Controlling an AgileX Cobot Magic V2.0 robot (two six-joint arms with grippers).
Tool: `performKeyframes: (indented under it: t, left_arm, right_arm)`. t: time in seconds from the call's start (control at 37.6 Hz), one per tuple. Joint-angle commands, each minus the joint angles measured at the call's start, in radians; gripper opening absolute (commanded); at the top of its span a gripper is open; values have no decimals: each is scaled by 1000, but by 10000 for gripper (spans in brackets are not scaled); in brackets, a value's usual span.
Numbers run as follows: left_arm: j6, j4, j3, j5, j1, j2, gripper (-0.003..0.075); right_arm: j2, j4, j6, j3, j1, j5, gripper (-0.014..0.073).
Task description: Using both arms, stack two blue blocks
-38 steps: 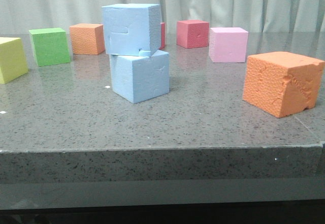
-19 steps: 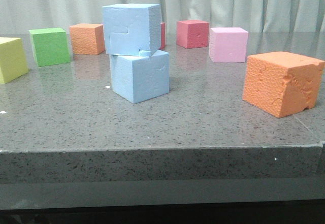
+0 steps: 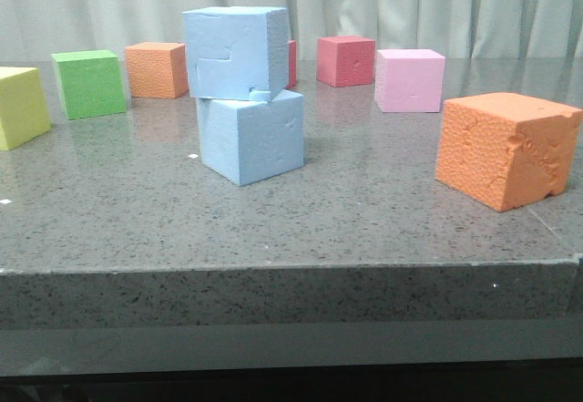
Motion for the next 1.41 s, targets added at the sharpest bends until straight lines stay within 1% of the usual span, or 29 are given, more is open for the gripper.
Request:
performKeyframes:
  t: [0.0,0.08,0.16,0.35,0.51,0.72,0.98,1.09,1.38]
  left_arm:
    - [-1,-9,1,-84,1,-17,-20]
    - [-1,-9,1,-84,1,-17,-20]
    - [-1,-9,1,-84,1,-17,-20]
    - [-1,-9,1,-84,1,-17,-20]
    - [-1,-9,1,-84,1,-17,-20]
    - [-1,-9,1,-84,1,-17,-20]
    - [-1,-9,1,-82,1,-17,-20]
    - [-1,-9,1,-80,1,-17,-20]
    - [-1,-9,1,-79,1,-17,-20]
  right_arm:
    - [3,-9,-6,-27,-2,-76,-68]
    - [3,-32,-6,-22,-2,-87,-68]
    - [1,-43,-6,6,0,-128,-68]
    - [-63,-64,-6,163,18,-252,-68]
    - [-157,-64,-6,309,18,-256,-68]
    - [-266,-63,-6,429,16,-255,-68]
    - [-381,-63,-6,435,16,-129,-68]
    - [-435,-63,-6,435,16,-117,-68]
    - [-434,-63,-6,435,15,-116,-68]
